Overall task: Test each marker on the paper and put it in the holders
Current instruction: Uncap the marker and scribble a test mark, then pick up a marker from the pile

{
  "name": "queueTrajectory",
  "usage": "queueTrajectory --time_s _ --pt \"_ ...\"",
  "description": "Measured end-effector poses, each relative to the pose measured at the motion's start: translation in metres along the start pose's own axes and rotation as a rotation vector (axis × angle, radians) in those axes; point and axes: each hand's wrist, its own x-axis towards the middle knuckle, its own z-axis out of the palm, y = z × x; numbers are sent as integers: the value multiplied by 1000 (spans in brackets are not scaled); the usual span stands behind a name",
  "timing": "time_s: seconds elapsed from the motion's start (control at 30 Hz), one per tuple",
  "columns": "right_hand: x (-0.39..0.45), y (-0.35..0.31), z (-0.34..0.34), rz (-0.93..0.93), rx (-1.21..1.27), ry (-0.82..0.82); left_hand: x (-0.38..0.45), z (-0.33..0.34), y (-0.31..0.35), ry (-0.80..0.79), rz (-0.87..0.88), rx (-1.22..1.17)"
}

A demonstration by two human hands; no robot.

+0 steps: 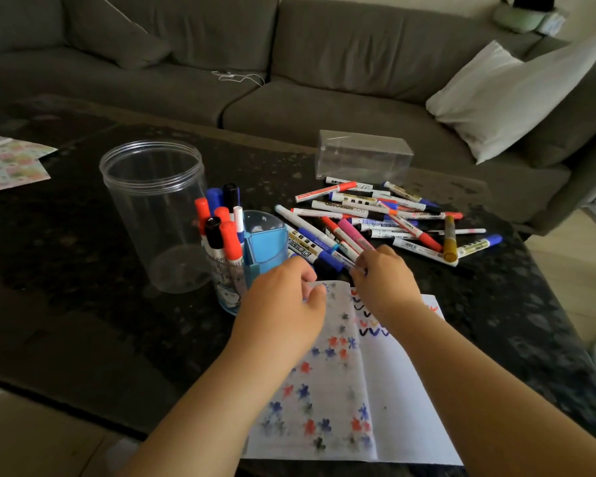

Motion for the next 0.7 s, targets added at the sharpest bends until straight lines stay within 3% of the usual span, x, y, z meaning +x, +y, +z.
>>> queueTrajectory --time_s 0.13,0.37,0.43,0.53,0.7 --pt "6 -1 5 -42 -195 -30 3 4 1 1 0 3" --pt "-14 14 -21 10 -148 12 1 7 2 -43 -7 -27" --pt "-32 22 -38 61 11 -37 1 12 3 -105 -49 -93" --pt "-69 33 -56 181 446 -196 2 22 6 -171 -161 -282" --pt "-121 52 -62 287 941 -465 -3 32 32 -274 -480 -951"
